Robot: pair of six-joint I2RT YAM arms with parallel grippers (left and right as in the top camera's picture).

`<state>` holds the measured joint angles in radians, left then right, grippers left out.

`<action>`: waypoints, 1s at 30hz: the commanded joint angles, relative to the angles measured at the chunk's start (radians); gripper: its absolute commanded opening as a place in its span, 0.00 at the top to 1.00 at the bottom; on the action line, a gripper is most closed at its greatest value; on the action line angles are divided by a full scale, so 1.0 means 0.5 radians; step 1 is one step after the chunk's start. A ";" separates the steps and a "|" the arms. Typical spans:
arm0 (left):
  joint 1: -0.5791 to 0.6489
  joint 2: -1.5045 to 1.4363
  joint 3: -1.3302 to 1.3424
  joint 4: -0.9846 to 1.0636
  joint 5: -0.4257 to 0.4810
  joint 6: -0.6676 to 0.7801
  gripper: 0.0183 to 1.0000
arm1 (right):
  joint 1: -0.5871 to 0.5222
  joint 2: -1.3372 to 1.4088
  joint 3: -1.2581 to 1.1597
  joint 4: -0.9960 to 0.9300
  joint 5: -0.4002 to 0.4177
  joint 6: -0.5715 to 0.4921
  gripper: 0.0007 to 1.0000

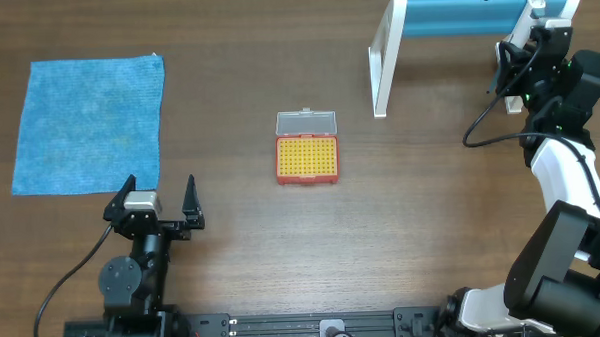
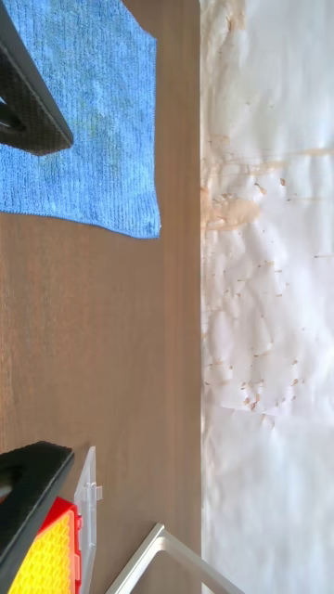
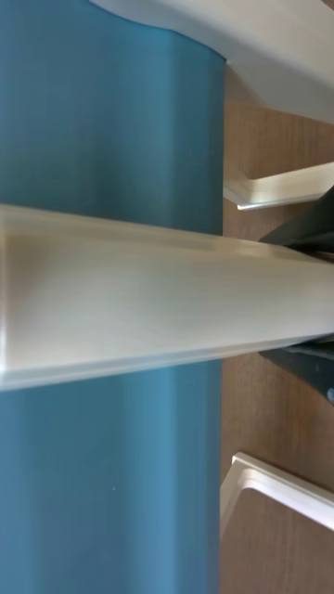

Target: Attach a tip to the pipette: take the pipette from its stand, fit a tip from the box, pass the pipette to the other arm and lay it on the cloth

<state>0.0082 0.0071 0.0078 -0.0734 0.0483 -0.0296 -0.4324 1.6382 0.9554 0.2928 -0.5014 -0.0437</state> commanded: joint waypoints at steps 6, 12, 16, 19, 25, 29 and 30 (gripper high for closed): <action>-0.006 -0.008 -0.005 -0.011 0.001 0.018 0.00 | 0.014 -0.066 0.031 0.002 -0.010 0.005 0.92; -0.006 -0.008 -0.005 -0.011 0.000 0.018 0.00 | 0.014 -0.270 0.031 -0.002 -0.010 0.005 0.92; -0.006 -0.008 -0.005 -0.011 0.001 0.018 0.00 | 0.014 -0.430 0.031 -0.007 -0.027 0.005 0.92; -0.006 -0.008 -0.005 -0.011 0.001 0.018 0.00 | 0.058 -0.588 0.031 -0.005 -0.163 0.005 0.92; -0.006 -0.008 -0.005 -0.011 0.001 0.018 0.00 | 0.590 -0.765 0.027 0.035 -0.188 0.252 0.92; -0.006 -0.008 -0.005 -0.011 0.001 0.018 0.00 | 1.140 -0.699 -0.071 0.298 -0.188 0.217 0.92; -0.006 -0.008 -0.005 -0.011 0.000 0.018 0.00 | 1.255 -0.672 -0.134 0.430 -0.188 0.171 0.92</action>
<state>0.0082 0.0074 0.0078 -0.0738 0.0483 -0.0299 0.0902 1.2797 0.9417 0.4175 -0.5861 0.0551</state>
